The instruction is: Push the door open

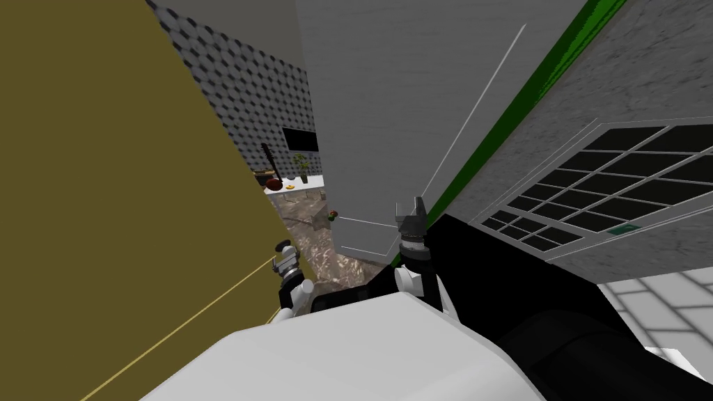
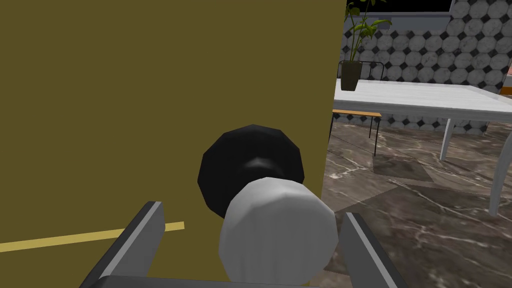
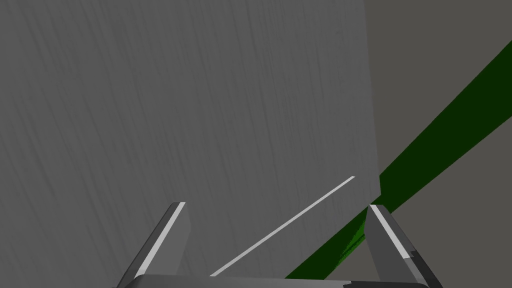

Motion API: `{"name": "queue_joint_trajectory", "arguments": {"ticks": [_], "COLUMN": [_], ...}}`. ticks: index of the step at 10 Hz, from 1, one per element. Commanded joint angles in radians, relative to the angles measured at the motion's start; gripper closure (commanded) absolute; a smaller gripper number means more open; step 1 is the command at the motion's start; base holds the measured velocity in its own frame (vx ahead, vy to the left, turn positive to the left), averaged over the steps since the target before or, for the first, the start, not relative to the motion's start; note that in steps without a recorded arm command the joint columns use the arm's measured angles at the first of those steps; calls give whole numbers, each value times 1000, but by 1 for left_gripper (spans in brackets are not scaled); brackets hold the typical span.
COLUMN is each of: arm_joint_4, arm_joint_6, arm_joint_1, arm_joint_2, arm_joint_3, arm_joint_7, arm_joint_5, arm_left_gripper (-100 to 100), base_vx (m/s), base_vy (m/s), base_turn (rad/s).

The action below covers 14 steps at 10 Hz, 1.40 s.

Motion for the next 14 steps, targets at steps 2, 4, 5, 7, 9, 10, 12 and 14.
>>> {"name": "queue_joint_trajectory", "arguments": {"ticks": [2,4,5,7,9,10,12,14], "arm_joint_4": [1,-3,-6,-6,-13,-13,-19,-10], "arm_joint_6": [-37,-49,-60,-60,-82,-82,-105,-105], "arm_joint_1": [3,6,9,9,16,16,22,22], "arm_joint_2": [19,19,18,18,16,16,13,13], "arm_joint_3": [43,61,78,78,112,112,147,147], "arm_joint_7": [-8,-15,-23,-23,-37,-37,-52,-52], "arm_joint_5": [26,39,53,53,79,79,106,106], "arm_left_gripper": [100,100,100,100,100,100,100,100], "base_vx": [55,54,49,26,39,54,57,37], "base_vy": [36,32,24,24,21,35,47,34], "base_turn": [-114,-76,-127,-32,-142,-66,-119,-37]}}
